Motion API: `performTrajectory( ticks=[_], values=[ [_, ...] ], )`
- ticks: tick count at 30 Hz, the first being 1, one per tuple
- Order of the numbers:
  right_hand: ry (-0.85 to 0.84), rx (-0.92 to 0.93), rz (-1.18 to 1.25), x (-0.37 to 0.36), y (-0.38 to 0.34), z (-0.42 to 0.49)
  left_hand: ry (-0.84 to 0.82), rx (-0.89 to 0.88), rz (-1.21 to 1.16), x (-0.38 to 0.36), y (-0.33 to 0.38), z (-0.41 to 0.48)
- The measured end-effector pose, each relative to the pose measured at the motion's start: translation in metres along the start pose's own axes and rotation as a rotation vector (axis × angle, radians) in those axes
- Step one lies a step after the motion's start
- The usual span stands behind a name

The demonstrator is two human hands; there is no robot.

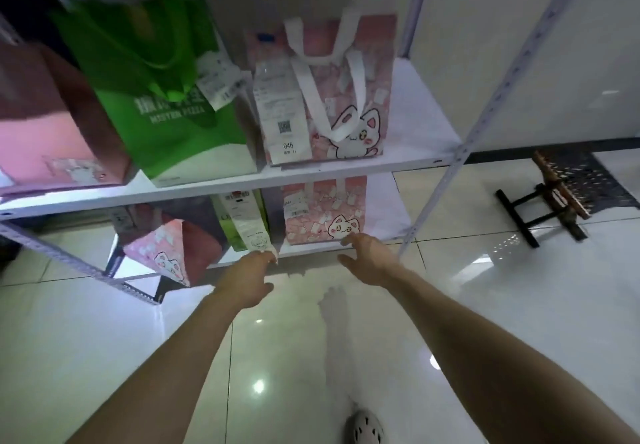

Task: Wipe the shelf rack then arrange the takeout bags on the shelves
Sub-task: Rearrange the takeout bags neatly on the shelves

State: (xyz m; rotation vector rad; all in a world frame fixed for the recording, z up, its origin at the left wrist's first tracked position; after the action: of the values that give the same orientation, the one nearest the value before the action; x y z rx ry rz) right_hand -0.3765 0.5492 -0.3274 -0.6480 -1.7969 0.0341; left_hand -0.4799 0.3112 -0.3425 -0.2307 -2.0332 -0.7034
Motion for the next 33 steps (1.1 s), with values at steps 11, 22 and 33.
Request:
performTrajectory(
  ticks=[11,22,33],
  values=[
    [-0.031,0.111,0.029,0.185,-0.165,-0.131,0.071,-0.046,-0.007,0.234,0.065,-0.170],
    [0.223,0.153,0.244,0.351,-0.227,-0.197,0.301,-0.154,-0.147,0.412,0.121,-0.246],
    [0.786,-0.151,0.332,0.521,-0.108,-0.163,0.442,-0.290,-0.386,0.474,0.264,-0.156]
  ],
)
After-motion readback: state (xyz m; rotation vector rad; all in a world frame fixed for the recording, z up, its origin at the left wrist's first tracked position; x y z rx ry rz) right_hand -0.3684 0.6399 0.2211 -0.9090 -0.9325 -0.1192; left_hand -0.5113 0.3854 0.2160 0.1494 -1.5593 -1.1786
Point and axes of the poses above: each hand's wrist, its own z-axis towards the middle knuckle, its own x-axis out of the back of the hand, y = z × x, the point moved 10 cm from there along z, towards the middle knuckle, and after that the axes turned 8 degrees about -z, right-handed, at the moved point
